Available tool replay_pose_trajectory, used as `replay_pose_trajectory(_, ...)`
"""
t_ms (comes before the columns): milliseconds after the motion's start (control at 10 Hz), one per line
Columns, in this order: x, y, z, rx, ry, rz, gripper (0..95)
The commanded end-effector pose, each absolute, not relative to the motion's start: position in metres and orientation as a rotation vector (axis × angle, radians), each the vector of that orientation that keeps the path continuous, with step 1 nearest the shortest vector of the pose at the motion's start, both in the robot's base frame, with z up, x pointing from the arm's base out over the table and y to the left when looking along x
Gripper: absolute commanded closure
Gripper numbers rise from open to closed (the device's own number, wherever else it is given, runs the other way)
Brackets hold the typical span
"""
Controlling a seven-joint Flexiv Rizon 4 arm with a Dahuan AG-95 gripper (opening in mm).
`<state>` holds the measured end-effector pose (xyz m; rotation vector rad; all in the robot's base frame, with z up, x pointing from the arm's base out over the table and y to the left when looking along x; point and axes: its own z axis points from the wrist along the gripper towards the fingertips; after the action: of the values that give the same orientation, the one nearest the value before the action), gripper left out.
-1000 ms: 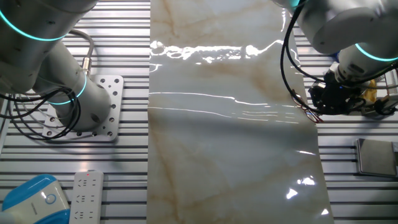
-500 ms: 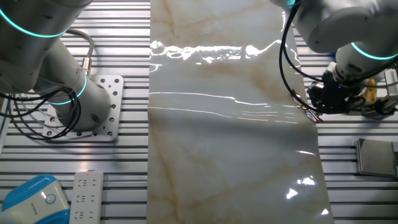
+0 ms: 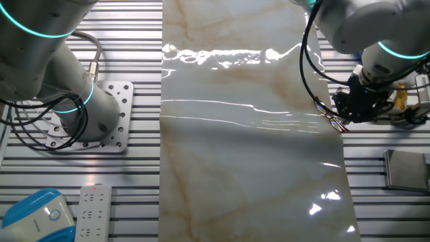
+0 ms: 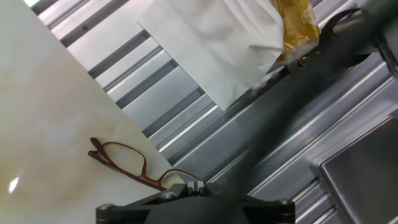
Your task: Unfold the leg of the glasses (with one hand)
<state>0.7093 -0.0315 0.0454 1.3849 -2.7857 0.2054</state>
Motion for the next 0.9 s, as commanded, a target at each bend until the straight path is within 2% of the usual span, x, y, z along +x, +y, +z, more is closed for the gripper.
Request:
replay_pose_trajectory(100, 0.7088, -0.0320, 0.0457, 1.378, -2.785, 0.220, 95.0)
replay_pose_trajectory(900, 0.7088, -0.0320, 0.0457, 1.437, -2.864, 0.162, 95.0)
